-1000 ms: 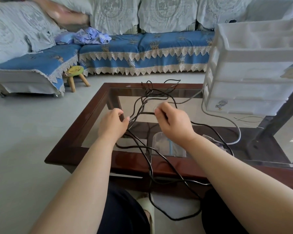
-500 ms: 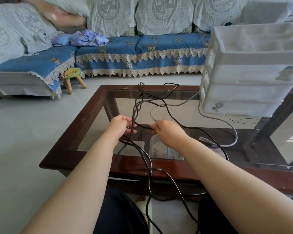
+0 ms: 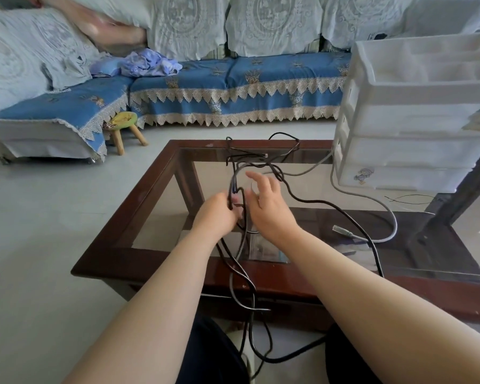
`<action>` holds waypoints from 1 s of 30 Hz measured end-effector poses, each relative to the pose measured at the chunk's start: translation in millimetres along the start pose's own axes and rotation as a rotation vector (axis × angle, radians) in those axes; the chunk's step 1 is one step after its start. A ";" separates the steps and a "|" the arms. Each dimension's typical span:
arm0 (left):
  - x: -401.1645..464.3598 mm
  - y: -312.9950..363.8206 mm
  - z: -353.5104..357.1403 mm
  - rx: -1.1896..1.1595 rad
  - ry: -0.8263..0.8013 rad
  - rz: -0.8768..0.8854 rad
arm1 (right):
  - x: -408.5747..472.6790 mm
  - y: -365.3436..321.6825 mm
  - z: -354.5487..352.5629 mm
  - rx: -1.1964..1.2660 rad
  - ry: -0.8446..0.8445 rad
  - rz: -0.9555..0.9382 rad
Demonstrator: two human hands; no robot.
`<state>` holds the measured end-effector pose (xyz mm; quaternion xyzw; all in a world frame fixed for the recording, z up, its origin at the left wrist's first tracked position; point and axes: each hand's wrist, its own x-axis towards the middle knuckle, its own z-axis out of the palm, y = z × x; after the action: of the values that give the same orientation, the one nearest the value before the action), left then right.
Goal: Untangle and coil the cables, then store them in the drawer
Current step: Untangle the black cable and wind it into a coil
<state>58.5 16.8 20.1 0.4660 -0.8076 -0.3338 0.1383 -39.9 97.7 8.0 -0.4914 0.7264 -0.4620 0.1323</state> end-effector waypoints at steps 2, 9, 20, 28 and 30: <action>-5.5 6.0 1.7 0.174 0.024 0.099 | 2.7 -0.7 -8.1 -0.105 -0.074 -0.092; -15.7 13.7 -10.4 -0.041 0.118 0.252 | 9.7 0.1 -28.9 -0.392 0.011 -0.095; -6.1 -1.5 -14.6 -0.330 -0.188 -0.069 | 5.4 -4.7 -46.9 -0.353 -0.105 -0.016; -16.4 6.8 -38.8 -1.027 -0.397 0.173 | 17.7 -1.8 -76.0 -0.022 0.174 0.146; -19.0 12.8 -44.2 -1.318 -0.380 0.122 | 19.1 3.5 -78.5 -0.085 0.172 0.073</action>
<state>83.7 19.1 63.0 0.1718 -0.4710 -0.8229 0.2674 -101.9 124.5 52.4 -0.4281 0.7714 -0.4662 0.0653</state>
